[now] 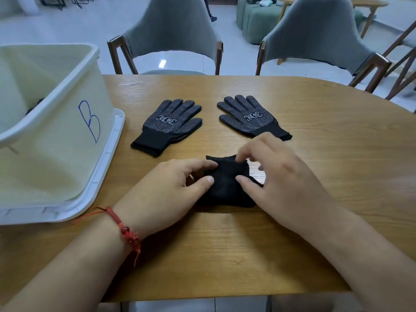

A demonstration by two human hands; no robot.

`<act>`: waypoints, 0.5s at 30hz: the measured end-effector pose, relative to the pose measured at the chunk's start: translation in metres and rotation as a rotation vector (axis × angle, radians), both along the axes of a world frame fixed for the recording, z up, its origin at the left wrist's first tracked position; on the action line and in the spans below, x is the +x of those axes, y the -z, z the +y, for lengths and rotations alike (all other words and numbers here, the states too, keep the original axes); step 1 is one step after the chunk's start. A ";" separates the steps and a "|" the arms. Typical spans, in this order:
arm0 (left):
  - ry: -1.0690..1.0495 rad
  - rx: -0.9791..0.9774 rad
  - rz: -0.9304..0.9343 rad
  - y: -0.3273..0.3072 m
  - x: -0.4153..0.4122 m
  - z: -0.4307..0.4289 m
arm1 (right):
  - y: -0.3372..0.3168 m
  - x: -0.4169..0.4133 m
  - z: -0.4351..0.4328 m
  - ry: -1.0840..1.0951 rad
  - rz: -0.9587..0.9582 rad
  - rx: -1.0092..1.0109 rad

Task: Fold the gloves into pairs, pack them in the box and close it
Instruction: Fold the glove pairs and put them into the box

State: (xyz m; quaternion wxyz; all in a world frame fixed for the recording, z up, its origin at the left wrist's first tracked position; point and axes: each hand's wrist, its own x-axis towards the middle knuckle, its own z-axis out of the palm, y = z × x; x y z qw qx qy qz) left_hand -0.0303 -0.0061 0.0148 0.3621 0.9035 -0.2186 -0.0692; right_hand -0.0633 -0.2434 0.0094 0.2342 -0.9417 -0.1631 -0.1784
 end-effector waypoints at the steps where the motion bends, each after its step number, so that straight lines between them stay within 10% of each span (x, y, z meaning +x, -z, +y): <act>1: 0.005 0.009 -0.013 0.000 0.000 0.000 | 0.001 0.000 0.001 -0.067 -0.026 -0.048; 9: -0.101 0.002 -0.161 0.002 -0.003 0.000 | 0.008 0.001 0.002 -0.146 0.119 -0.096; 15: 0.267 0.178 -0.483 0.000 -0.011 0.004 | 0.003 0.000 0.002 -0.121 0.143 -0.105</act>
